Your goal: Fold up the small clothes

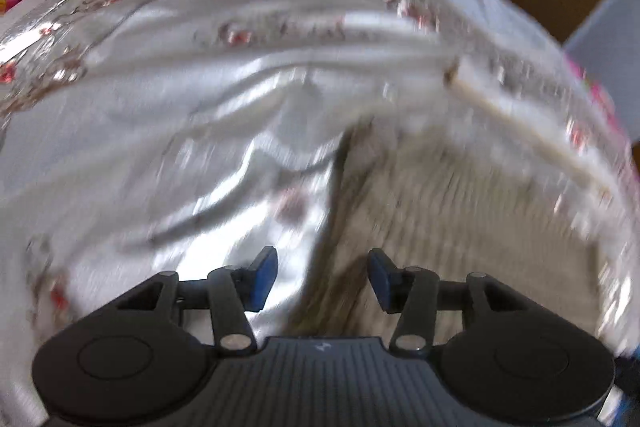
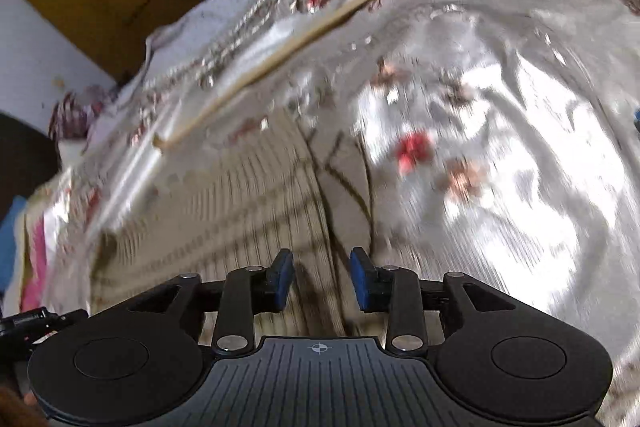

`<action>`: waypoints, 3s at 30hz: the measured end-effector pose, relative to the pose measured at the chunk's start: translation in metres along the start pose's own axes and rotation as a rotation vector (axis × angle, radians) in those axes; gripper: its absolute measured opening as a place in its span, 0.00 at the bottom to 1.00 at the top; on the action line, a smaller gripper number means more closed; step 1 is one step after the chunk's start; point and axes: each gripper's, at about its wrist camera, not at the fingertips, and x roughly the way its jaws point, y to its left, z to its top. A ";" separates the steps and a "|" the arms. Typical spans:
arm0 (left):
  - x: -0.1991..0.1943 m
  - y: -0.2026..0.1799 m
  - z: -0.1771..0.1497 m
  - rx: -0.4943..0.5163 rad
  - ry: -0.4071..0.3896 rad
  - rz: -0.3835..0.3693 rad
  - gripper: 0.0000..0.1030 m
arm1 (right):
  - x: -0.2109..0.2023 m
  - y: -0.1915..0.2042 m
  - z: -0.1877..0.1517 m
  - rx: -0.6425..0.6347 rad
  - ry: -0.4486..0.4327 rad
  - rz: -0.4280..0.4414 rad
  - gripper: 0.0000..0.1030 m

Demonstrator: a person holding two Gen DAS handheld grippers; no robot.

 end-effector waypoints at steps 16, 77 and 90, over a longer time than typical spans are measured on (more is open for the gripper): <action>0.021 -0.013 -0.018 0.095 0.090 0.032 0.61 | 0.022 -0.012 -0.023 0.058 0.155 0.111 0.54; -0.045 -0.086 -0.135 0.446 0.006 0.131 0.27 | -0.045 -0.045 -0.080 0.012 0.210 0.062 0.42; -0.020 -0.150 -0.153 0.518 -0.062 0.073 0.27 | -0.052 -0.043 -0.078 0.063 0.213 0.036 0.27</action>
